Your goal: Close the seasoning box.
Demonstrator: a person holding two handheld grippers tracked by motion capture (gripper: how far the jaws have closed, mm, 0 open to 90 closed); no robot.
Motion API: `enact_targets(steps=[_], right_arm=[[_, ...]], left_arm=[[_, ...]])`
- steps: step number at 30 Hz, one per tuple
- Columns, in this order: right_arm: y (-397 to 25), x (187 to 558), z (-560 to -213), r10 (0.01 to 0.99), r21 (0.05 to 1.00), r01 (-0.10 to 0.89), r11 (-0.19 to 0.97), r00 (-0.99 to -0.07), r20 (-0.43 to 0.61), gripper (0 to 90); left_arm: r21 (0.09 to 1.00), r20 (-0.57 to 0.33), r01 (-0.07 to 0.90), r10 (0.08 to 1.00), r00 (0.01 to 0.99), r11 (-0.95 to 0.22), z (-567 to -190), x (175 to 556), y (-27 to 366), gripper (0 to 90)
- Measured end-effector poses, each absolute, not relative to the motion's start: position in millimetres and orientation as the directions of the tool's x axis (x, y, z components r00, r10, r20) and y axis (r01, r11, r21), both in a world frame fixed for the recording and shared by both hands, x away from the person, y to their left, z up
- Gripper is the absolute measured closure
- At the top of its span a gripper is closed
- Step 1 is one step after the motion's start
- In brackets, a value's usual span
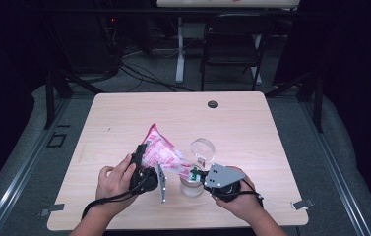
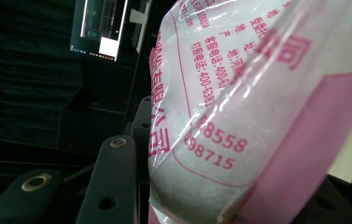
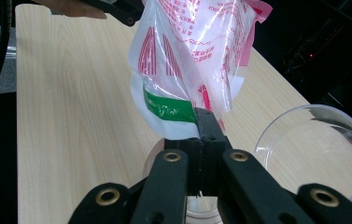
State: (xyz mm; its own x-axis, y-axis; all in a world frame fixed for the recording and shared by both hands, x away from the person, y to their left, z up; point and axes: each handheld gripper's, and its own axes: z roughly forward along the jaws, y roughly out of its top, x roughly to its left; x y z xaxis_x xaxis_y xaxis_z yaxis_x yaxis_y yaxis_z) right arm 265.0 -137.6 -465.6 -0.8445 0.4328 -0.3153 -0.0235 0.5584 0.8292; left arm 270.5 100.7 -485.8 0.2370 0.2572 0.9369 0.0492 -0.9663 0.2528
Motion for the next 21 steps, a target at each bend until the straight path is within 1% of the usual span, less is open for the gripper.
enact_targets(steps=[21], right_arm=[[-140.5,266.5,-468.3,0.435,0.827,-0.016,0.562,-0.844,-0.312,90.0]], left_arm=[[0.24,0.942,0.043,0.243,0.23,-0.97,-485.9,270.4,97.7,62.3]])
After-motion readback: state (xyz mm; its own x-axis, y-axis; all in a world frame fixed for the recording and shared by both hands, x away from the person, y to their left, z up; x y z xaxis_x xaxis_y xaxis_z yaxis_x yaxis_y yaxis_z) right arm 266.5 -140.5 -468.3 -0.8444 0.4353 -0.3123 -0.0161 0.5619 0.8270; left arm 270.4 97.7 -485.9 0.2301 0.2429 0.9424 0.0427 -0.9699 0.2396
